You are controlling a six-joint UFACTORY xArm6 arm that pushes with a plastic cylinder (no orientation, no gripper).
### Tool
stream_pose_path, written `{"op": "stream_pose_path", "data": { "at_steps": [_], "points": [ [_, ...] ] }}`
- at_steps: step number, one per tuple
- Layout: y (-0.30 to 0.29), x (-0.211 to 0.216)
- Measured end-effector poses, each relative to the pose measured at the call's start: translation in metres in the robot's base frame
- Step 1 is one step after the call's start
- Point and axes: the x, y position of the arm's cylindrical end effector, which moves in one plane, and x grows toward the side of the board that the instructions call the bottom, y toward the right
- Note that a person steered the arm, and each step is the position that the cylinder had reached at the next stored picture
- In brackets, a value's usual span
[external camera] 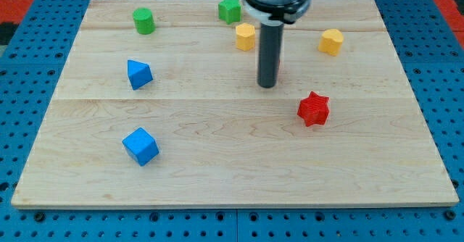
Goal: Nudge the red circle up a bit
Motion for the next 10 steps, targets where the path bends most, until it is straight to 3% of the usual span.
{"op": "stream_pose_path", "data": {
  "at_steps": [2,10],
  "points": [
    [0.008,-0.031],
    [-0.024,-0.048]
  ]
}}
